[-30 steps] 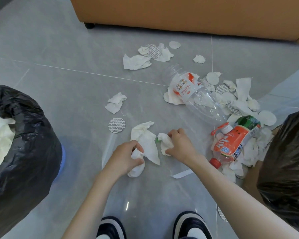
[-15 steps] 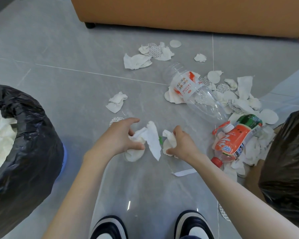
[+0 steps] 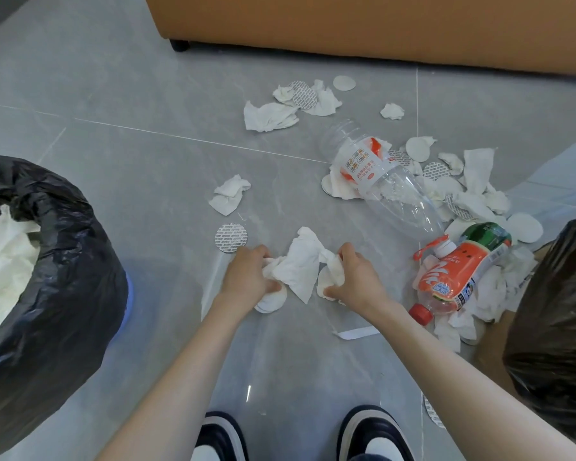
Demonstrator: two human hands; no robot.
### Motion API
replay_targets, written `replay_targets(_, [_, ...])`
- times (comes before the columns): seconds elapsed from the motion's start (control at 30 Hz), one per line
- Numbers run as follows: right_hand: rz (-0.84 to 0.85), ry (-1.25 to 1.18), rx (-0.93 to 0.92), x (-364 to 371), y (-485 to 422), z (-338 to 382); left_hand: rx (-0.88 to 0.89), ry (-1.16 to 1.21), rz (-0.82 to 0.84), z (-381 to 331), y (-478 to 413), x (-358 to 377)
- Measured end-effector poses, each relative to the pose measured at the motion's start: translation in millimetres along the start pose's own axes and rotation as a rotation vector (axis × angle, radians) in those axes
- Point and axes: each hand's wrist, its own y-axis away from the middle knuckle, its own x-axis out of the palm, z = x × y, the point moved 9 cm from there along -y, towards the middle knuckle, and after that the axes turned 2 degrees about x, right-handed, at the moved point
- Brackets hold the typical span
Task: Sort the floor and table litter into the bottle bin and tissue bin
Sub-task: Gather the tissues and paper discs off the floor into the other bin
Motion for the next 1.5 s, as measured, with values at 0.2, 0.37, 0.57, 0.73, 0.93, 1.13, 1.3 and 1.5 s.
replay_targets(0.2, [-0.057, 0.112, 0.015, -5, 13, 1, 0.0, -0.033, -0.12, 4, 13, 3])
replay_targets(0.37, [-0.046, 0.028, 0.035, -10, 28, -1, 0.011, -0.023, -0.101, 5, 25, 3])
replay_targets(0.57, [-0.097, -0.223, 0.038, -37, 37, 18, -0.113, 0.274, -0.069, 20, 47, -14])
replay_targets(0.73, [-0.123, -0.403, -0.053, -66, 51, 69, -0.049, 0.377, -0.156, -3, 66, -68])
replay_targets(0.93, [-0.11, -0.525, -0.244, -107, 85, 174, 0.059, 0.34, -0.383, -22, 93, -172])
replay_targets(1.13, [0.014, -0.57, -0.395, -95, 113, 289, 0.05, 0.359, -0.639, 0, 156, -266])
replay_targets(1.3, [0.114, -0.558, -0.443, -48, 125, 360, -0.095, 0.334, -0.77, 59, 202, -297])
replay_targets(1.5, [0.369, -0.506, -0.372, 29, 128, 390, -0.341, 0.317, -0.616, 135, 220, -289])
